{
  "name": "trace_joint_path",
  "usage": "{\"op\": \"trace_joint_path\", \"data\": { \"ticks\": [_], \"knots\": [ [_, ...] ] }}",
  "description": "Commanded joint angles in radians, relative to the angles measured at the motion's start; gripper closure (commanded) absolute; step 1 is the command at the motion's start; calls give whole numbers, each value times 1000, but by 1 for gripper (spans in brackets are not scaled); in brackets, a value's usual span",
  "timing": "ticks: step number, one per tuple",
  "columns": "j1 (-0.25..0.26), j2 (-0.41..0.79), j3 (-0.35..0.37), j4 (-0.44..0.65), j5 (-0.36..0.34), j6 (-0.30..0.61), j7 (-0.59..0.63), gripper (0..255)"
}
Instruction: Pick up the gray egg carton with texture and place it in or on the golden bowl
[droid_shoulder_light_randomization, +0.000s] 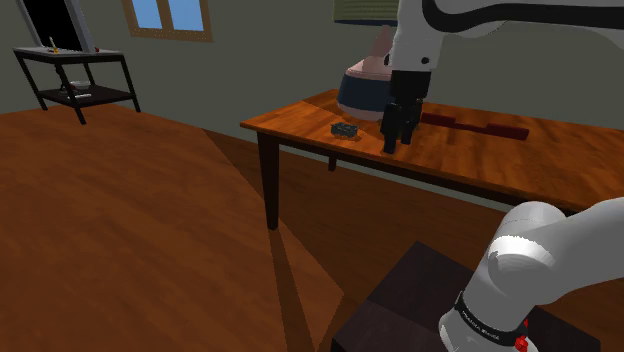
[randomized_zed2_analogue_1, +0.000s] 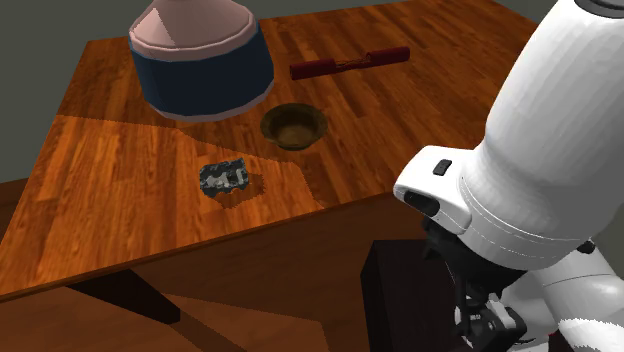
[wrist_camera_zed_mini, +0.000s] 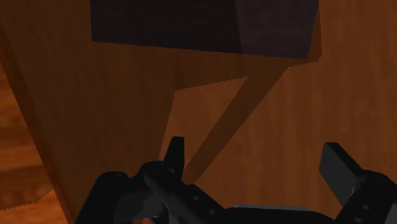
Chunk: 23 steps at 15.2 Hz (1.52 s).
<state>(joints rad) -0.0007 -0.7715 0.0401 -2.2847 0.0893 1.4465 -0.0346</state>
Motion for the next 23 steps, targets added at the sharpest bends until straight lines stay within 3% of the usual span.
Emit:
{"op": "trace_joint_path", "data": {
  "ticks": [1, 12, 23],
  "knots": [
    [0, 0, 0, 0, 0, 0, 0, 0],
    [-33, 225, -98, 14, -189, 292, -236, 0],
    [-59, 531, -177, 182, -303, 550, -421, 0]
  ]
}}
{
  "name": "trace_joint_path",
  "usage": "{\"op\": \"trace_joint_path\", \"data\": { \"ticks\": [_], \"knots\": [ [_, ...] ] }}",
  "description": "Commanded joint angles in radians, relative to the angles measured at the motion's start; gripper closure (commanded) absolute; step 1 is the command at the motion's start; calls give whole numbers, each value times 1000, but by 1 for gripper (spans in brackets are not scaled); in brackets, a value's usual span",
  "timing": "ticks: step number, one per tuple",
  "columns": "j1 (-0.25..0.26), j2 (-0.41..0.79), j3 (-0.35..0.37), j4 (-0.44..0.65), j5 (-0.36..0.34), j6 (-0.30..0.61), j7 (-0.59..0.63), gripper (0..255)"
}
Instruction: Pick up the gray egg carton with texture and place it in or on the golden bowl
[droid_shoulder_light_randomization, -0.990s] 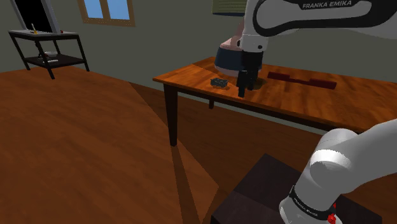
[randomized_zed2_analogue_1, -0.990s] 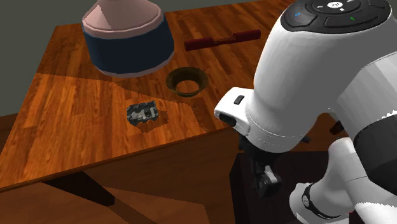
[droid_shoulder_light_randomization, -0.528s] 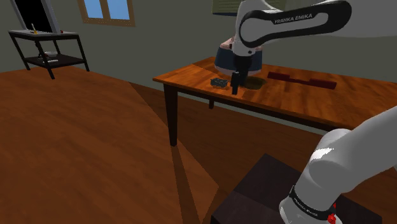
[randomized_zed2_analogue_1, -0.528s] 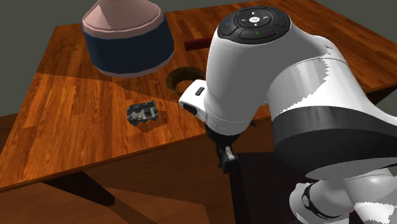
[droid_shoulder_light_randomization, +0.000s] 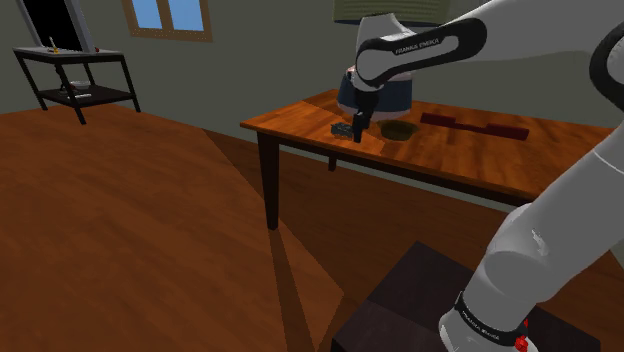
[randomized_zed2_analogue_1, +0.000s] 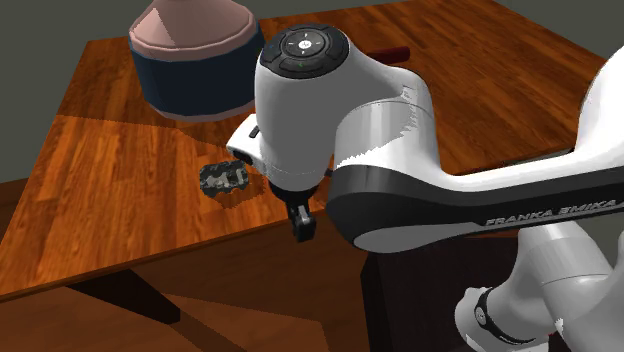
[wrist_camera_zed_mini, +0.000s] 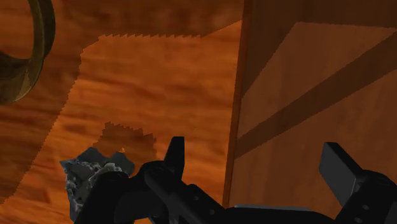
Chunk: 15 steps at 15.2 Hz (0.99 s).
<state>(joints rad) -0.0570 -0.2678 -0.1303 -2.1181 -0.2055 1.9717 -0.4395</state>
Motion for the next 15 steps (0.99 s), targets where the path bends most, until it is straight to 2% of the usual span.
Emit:
{"op": "trace_joint_path", "data": {
  "ticks": [1, 11, 15],
  "knots": [
    [-4, 57, -12, 38, -15, 44, -32, 0],
    [-30, 374, -50, 336, -37, 189, -191, 0],
    [-37, 402, -53, 333, -36, 224, -196, 0]
  ]
}}
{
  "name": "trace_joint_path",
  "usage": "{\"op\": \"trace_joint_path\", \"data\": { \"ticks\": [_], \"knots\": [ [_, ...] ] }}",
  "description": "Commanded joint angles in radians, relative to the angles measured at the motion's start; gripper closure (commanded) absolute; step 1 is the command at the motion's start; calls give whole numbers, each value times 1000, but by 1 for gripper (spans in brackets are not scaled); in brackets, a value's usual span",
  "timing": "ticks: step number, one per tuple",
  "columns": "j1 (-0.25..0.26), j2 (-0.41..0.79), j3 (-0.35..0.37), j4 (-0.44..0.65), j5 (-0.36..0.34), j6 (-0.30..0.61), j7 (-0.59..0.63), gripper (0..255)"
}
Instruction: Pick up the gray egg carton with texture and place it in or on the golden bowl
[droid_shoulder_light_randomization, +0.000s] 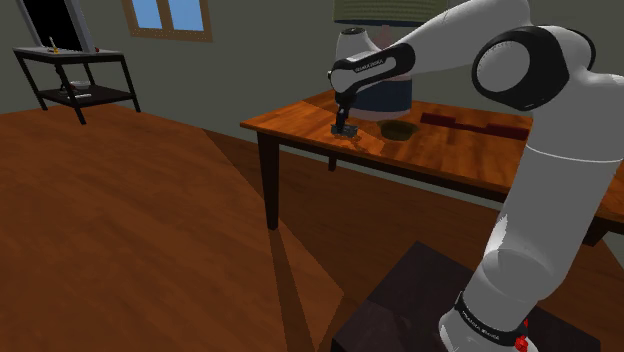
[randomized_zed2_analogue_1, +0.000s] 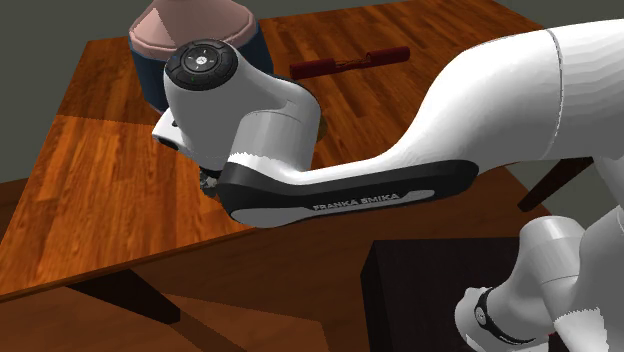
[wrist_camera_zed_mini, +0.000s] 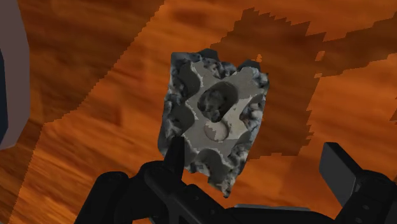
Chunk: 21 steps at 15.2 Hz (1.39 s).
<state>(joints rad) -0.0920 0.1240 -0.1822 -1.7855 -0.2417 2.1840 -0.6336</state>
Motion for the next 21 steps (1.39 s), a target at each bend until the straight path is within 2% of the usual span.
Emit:
{"op": "trace_joint_path", "data": {
  "ticks": [1, 4, 12, 13, 21],
  "knots": [
    [-4, 17, -2, -4, 1, 23, -2, 0],
    [-10, 43, -5, -15, 4, 62, -3, 0],
    [-10, 43, -5, -15, 4, 61, -3, 0],
    [-10, 43, -5, -15, 4, 61, -3, 255],
    [-10, 44, -5, -13, 4, 61, -3, 255]
  ]
}}
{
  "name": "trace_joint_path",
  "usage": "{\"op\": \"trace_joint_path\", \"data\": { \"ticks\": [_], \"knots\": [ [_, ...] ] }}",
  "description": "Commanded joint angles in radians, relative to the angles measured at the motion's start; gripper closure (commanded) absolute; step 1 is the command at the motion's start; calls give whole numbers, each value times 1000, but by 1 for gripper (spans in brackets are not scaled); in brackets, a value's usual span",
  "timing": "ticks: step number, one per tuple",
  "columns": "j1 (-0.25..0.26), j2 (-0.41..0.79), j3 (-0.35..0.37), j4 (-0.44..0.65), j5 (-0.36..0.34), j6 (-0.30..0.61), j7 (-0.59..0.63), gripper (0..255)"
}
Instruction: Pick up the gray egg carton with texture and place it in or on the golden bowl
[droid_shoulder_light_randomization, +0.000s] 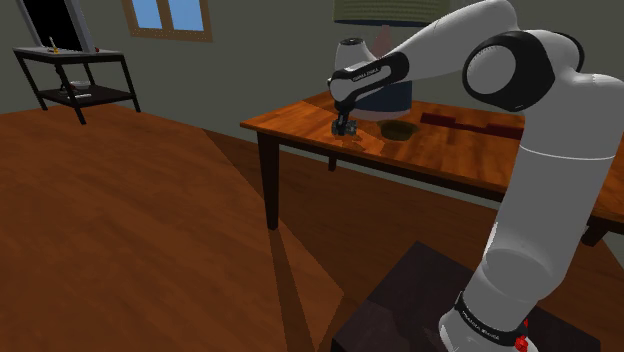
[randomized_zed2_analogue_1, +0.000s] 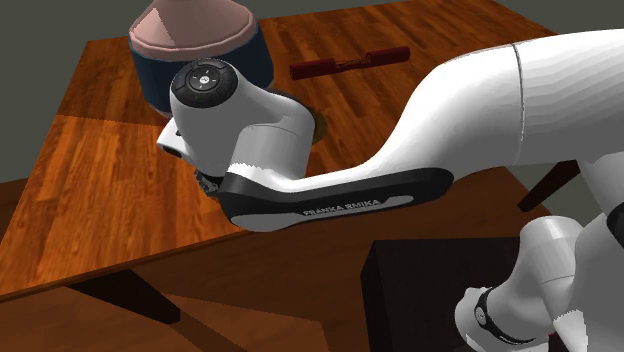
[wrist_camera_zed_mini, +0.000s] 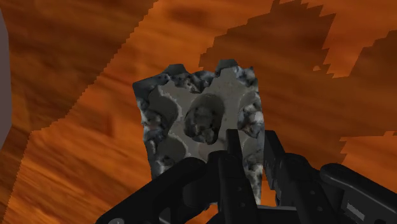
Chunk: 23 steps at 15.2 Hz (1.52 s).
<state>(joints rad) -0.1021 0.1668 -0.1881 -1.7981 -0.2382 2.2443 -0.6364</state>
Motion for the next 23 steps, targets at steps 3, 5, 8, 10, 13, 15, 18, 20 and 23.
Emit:
{"op": "trace_joint_path", "data": {
  "ticks": [3, 5, 8, 10, 13, 15, 18, 20, 23],
  "knots": [
    [1, -6, 1, 17, 3, -23, -6, 255],
    [1, -10, 2, 37, 6, -48, -12, 255],
    [2, -16, 3, 70, 10, -86, -21, 255],
    [2, -19, 3, 93, 13, -111, -27, 255],
    [2, -22, 4, 129, 17, -149, -36, 255],
    [2, -22, 4, 155, 20, -175, -42, 255],
    [2, -22, 5, 196, 25, -214, -51, 255],
    [2, -20, 5, 225, 28, -241, -57, 255],
    [2, -15, 5, 271, 32, -282, -66, 255]
  ]
}}
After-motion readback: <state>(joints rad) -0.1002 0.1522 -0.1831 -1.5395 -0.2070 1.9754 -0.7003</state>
